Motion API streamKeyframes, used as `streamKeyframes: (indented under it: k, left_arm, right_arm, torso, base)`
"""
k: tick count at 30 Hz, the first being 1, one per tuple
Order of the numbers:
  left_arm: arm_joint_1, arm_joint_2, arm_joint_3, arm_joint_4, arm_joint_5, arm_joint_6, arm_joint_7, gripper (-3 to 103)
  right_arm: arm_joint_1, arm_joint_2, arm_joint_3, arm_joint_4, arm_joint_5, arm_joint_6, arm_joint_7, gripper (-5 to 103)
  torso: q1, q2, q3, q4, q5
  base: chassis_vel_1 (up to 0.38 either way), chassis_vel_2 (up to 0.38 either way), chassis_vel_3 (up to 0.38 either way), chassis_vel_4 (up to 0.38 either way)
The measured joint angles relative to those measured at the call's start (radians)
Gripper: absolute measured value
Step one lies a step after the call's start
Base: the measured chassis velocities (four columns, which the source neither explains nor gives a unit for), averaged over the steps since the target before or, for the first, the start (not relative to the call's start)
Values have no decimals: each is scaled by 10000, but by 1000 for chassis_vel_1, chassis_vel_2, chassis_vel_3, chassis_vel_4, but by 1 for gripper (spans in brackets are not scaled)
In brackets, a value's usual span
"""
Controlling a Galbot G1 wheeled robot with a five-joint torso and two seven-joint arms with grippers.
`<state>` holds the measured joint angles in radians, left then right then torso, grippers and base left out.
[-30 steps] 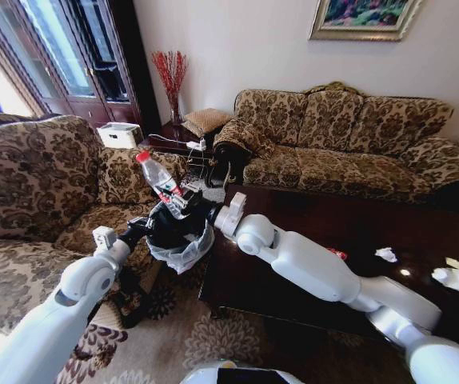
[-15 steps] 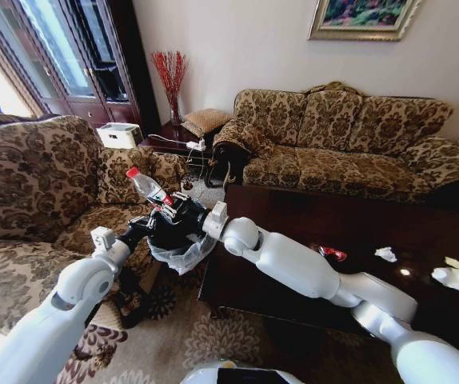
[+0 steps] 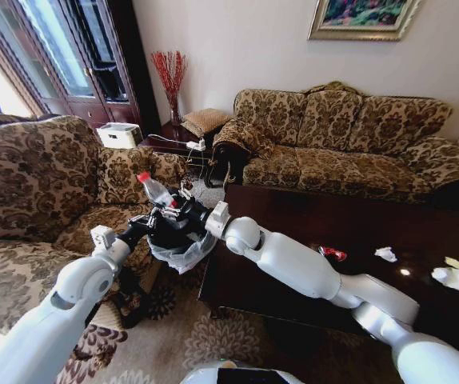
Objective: Move to the front of the table and place the trash on the table into the trash bin.
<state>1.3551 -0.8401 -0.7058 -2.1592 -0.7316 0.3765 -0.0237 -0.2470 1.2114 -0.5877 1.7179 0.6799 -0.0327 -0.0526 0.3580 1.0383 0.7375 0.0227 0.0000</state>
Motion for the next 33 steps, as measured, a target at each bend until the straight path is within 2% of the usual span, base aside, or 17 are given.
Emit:
streamKeyframes:
  k: [1, 3, 4, 8, 10, 12, 14, 16, 17, 19, 20, 21, 24, 25, 27, 32, 33]
  left_arm:
    - [-6, -5, -1, 9, 5, 0, -1, 3]
    - [-11, -11, -5, 25, 10, 0, 6, 3]
    - [-20, -48, -41, 84, 30, -2, 5, 3]
    - [-13, -268, -227, 231, 427, -56, -25, 3]
    - [94, -501, -407, 239, 881, -171, -42, 3]
    - [163, -594, -451, 189, 1027, -210, -39, 3]
    - [339, -868, -498, 54, 1418, -326, -28, 3]
    - [370, -945, -501, 36, 1544, -364, -30, 3]
    - [384, -1079, -465, 19, 1808, -418, -27, 3]
    - [424, -1334, -441, 19, 2226, -554, 17, 3]
    - [469, -1408, -453, 12, 2305, -591, 32, 3]
    - [469, -1408, -453, 12, 2305, -591, 32, 3]
    - [710, -1775, -558, -118, 2462, -720, 67, 3]
    - [710, -1775, -558, -118, 2462, -720, 67, 3]
    - [799, -1971, -603, -234, 2485, -752, 61, 3]
    - [860, -1964, -556, -437, 2495, -755, 37, 3]
    - [860, -1964, -556, -437, 2495, -755, 37, 3]
  right_arm:
    - [25, -22, 68, 54, 33, -12, 99, 83]
    - [31, -39, 101, 93, 46, -23, 162, 83]
    - [42, -124, 195, 272, 149, -91, 450, 94]
    - [-25, -540, 529, 1019, 676, -623, 1297, 99]
    - [-370, -1116, 1094, 1637, 971, -1069, 1943, 100]
    - [-647, -1414, 1459, 1836, 1065, -1217, 2105, 100]
    - [-1805, -2318, 2566, 2266, 1134, -1618, 2428, 100]
    - [-2177, -2539, 2852, 2353, 1115, -1690, 2470, 100]
    - [-3119, -3149, 3776, 2605, 1023, -1868, 2484, 100]
    - [-5045, -4063, 5594, 2983, 748, -2011, 2507, 100]
    - [-5835, -4254, 6154, 3037, 612, -2014, 2507, 100]
    - [-5835, -4254, 6154, 3037, 612, -2014, 2507, 100]
    - [-8237, -4336, 7724, 3155, 80, -1603, 2885, 100]
    - [-8237, -4336, 7724, 3155, 80, -1603, 2885, 100]
    - [-9504, -3705, 8444, 2899, -291, -1296, 3174, 100]
    - [-10937, -2398, 9187, 1689, -441, -748, 3183, 100]
    - [-10937, -2398, 9187, 1689, -441, -748, 3183, 100]
  torso:
    - [0, 0, 0, 0, 0]
    - [0, 0, 0, 1, 1]
    - [0, 0, 0, 0, 0]
    - [0, 0, 0, 1, -1]
    - [0, 1, -1, 4, 0]
    - [0, 1, -1, 6, 2]
    - [0, 2, -2, 2, 3]
    - [0, 1, -1, 1, 5]
    - [0, 0, 1, 4, 20]
    - [-1, 2, -2, -5, -7]
    - [0, 2, -2, -9, 3]
    - [0, 2, -2, -9, 3]
    - [-3, 2, -3, -10, -2]
    - [-3, 2, -3, -10, -2]
    - [-3, 3, -2, 7, 3]
    - [-2, 2, -2, -3, 1]
    - [-2, 2, -2, -3, 1]
  base:
    - [0, 0, 0, 0]
    - [0, 0, 0, 0]
    - [0, 0, 0, 0]
    - [0, 0, 0, 0]
    - [0, 0, 0, 0]
    - [0, 0, 0, 0]
    - [0, 0, 0, 0]
    - [0, 0, 0, 0]
    - [0, 0, 0, 0]
    - [0, 0, 0, 0]
    - [0, 0, 0, 0]
    - [0, 0, 0, 0]
    - [0, 0, 0, 0]
    - [0, 0, 0, 0]
    - [0, 0, 0, 0]
    - [0, 0, 0, 0]
    - [0, 0, 0, 0]
